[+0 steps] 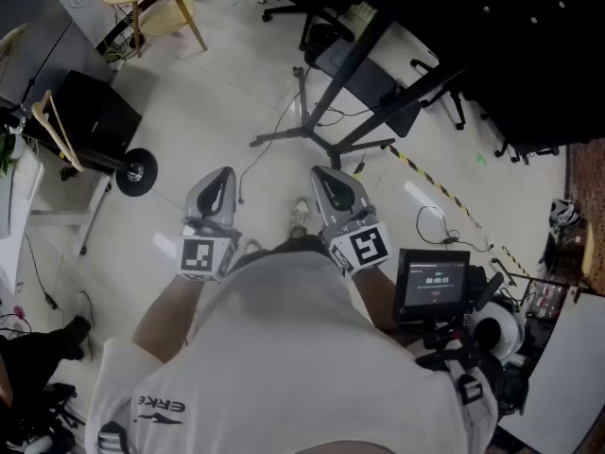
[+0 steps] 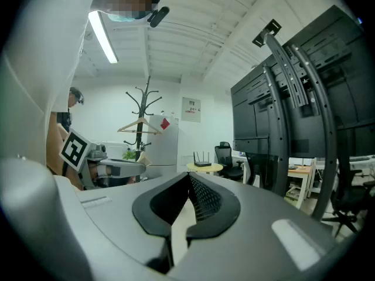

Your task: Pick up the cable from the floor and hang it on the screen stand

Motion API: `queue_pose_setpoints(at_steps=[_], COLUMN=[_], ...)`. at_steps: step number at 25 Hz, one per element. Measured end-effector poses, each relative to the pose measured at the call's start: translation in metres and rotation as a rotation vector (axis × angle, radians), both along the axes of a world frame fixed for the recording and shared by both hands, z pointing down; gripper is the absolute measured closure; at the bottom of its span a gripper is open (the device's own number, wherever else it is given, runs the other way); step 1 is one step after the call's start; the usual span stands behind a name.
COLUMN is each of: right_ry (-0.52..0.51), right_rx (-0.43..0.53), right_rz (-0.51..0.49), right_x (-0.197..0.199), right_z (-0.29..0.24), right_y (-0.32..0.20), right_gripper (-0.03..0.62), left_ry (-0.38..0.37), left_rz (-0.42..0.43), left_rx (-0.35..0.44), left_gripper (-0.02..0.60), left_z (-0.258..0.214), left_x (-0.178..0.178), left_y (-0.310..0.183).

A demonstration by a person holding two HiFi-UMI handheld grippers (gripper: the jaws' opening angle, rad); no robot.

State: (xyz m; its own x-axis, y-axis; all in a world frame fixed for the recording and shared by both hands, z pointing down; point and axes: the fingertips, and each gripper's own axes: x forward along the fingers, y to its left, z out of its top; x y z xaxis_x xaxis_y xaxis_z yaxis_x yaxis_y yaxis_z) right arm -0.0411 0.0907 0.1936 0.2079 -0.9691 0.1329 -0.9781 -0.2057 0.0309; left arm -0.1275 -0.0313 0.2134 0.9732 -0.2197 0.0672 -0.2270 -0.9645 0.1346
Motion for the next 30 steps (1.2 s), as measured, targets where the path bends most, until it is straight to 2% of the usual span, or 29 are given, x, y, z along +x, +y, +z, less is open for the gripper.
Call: queue_pose_setpoints(at_steps=[5,9,12,18,21,25,30], right_ry=[0.009,0.006,0.003,-0.020,-0.022,-0.029,-0.022], right_rx=[-0.002,-0.014,-0.024,-0.077,-0.089,-0.084,-0.070], right_rz=[-0.046,-0.133,-0.217,-0.440,-0.516,-0.560,-0.590], right_x=[0.023,0.060,0.087,0.128,0.152,0.156,0.146], right_z=[0.006,0.018,0.026,0.054,0.074,0.078,0.078], right_y=[-0.021,-0.047,-0.063,-0.088,-0.101,-0.120,-0.139], right_gripper=[0.579,0.579,0.580,0.580,0.580,0.579,0.580], left_ry=[0.025,-0.036,-0.046,-0.084,-0.100,-0.117,-0.114], left_rz=[-0.049,-0.119,-0.214,-0.468,-0.548,-0.626,-0.670], left_rx=[0.044,0.015,0.042,0.040,0.045,0.036,0.050], left_gripper=[0.580,0.580,0.580,0.580,0.580,0.580,0.580], left_z=[0.010,0.019,0.026,0.047,0.062,0.069,0.067], left_x=[0.015,0.047,0.066,0.082,0.098,0.089,0.075], left_y=[-0.021,-0.036,-0.049,-0.057,-0.059,-0.067,-0.079])
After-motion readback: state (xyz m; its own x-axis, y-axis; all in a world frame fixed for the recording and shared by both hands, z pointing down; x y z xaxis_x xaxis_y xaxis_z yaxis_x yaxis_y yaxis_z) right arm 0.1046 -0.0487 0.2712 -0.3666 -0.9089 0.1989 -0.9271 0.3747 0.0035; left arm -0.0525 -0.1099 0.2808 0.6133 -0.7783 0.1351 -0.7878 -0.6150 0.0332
